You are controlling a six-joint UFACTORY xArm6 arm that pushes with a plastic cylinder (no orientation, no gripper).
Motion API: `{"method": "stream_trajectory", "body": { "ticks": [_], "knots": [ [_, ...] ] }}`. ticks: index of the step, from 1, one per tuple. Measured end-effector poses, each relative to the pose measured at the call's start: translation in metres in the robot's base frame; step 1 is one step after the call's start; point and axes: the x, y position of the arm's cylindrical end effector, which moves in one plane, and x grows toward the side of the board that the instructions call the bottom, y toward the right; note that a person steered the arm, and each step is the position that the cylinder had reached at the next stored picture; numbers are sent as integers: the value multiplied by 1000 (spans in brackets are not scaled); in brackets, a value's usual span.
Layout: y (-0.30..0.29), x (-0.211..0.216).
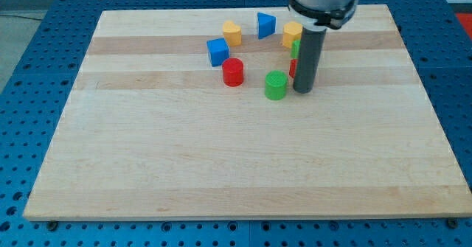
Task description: Place the arm left to the blue cube
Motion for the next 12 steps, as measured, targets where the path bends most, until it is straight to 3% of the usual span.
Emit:
{"method": "stream_trajectory", "body": {
  "ticks": [2,3,4,7,10,12],
  "knots": [
    [-11,11],
    [-12,48],
    [-46,56],
    [-53,24],
    [-55,20],
    [-143,30]
  ]
}}
